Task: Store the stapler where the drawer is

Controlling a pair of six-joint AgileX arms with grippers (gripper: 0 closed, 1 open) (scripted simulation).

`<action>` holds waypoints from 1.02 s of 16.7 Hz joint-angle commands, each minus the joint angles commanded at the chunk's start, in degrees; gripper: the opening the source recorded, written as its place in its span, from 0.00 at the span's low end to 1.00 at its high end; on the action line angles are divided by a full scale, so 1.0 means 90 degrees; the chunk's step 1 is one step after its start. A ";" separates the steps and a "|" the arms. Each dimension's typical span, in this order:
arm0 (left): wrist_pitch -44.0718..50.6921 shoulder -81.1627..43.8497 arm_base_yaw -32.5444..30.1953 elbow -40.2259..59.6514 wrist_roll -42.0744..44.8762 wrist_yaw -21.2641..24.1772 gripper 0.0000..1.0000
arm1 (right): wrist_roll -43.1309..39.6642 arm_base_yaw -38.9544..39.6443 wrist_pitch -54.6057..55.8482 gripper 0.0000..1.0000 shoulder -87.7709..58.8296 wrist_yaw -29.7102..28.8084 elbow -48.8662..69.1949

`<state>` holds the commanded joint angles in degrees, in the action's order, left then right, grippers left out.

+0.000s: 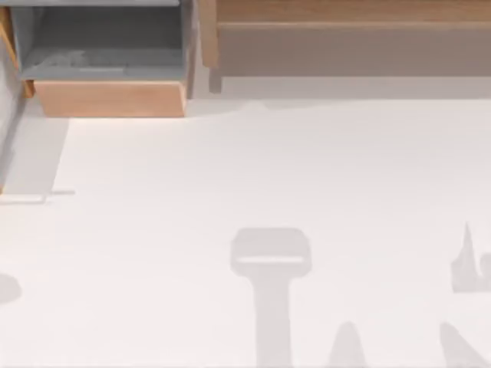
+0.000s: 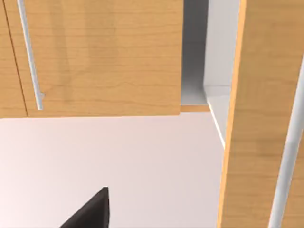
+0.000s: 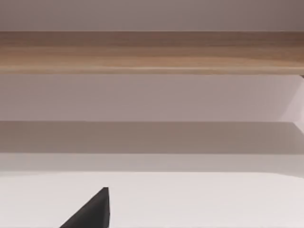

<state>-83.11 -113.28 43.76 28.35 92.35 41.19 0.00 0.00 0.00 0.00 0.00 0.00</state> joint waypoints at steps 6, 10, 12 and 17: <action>-0.0574 -0.0092 -0.0284 -0.0364 -0.0132 0.0271 1.00 | 0.0000 0.0000 0.0000 1.00 0.0000 0.0000 0.0000; -0.0547 -0.0087 -0.0280 -0.0330 -0.0130 0.0251 1.00 | 0.0000 0.0000 0.0000 1.00 0.0000 0.0000 0.0000; -0.0454 -0.0158 -0.0420 -0.0177 -0.0135 0.0138 1.00 | 0.0000 0.0000 0.0000 1.00 0.0000 0.0000 0.0000; -0.0283 -0.0288 -0.0668 0.0134 -0.0140 -0.0110 1.00 | 0.0000 0.0000 0.0000 1.00 0.0000 0.0000 0.0000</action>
<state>-85.65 -115.87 37.75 29.55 91.08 40.20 0.00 0.00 0.00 0.00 0.00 0.00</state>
